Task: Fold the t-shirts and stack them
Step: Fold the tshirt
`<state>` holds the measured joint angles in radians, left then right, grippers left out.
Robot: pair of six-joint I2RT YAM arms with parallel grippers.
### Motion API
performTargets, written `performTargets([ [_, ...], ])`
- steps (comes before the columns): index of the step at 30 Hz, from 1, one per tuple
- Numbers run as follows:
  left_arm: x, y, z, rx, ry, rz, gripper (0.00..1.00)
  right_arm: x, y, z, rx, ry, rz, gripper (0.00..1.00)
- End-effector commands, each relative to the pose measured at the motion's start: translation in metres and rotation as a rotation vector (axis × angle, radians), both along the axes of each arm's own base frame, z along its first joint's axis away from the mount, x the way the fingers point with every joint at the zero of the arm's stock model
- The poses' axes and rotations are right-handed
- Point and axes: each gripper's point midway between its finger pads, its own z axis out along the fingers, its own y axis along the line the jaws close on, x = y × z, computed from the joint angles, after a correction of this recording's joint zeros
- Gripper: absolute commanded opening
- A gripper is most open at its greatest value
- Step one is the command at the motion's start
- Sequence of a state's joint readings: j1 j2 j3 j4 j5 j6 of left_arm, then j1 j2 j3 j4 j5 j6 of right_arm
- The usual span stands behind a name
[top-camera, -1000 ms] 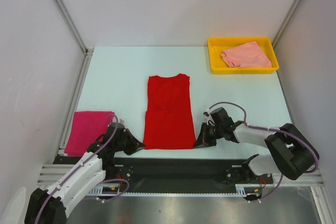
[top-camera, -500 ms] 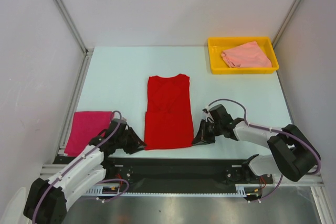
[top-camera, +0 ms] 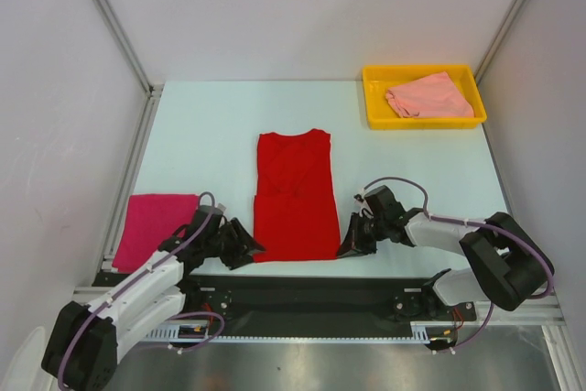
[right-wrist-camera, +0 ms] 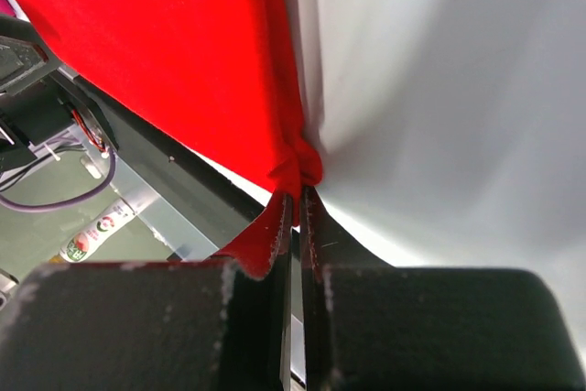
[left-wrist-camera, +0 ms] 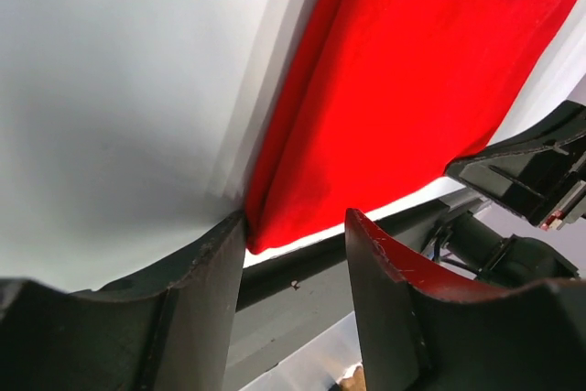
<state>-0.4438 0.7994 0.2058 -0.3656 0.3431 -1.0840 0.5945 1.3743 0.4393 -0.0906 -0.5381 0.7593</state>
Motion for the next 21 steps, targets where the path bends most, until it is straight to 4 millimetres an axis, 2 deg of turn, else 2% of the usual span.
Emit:
performTargets([
  [1, -0.024, 0.019, -0.031, 0.107, 0.118, 0.017, 0.54, 0.001, 0.000, -0.001, 0.001, -0.009, -0.005, 0.00],
  [12, -0.028, 0.023, -0.038, 0.136, 0.153, 0.030, 0.47, 0.003, 0.004, -0.002, 0.011, 0.005, -0.017, 0.00],
  [13, -0.027, 0.022, -0.038, 0.129, 0.146, 0.027, 0.39, 0.003, 0.003, -0.004, 0.007, 0.010, -0.019, 0.01],
  [15, -0.025, 0.022, -0.038, 0.126, 0.136, 0.027, 0.29, 0.003, 0.004, -0.004, 0.011, 0.013, -0.020, 0.00],
  [16, -0.022, 0.020, -0.037, 0.119, 0.117, 0.028, 0.17, 0.004, 0.004, -0.003, 0.015, 0.011, -0.020, 0.01],
  [19, -0.017, 0.023, -0.034, 0.141, 0.080, 0.011, 0.00, 0.004, 0.004, -0.004, 0.007, 0.008, -0.012, 0.00],
  [21, -0.016, 0.025, -0.030, 0.162, 0.069, 0.000, 0.00, 0.004, 0.003, -0.003, 0.007, -0.003, -0.008, 0.00],
])
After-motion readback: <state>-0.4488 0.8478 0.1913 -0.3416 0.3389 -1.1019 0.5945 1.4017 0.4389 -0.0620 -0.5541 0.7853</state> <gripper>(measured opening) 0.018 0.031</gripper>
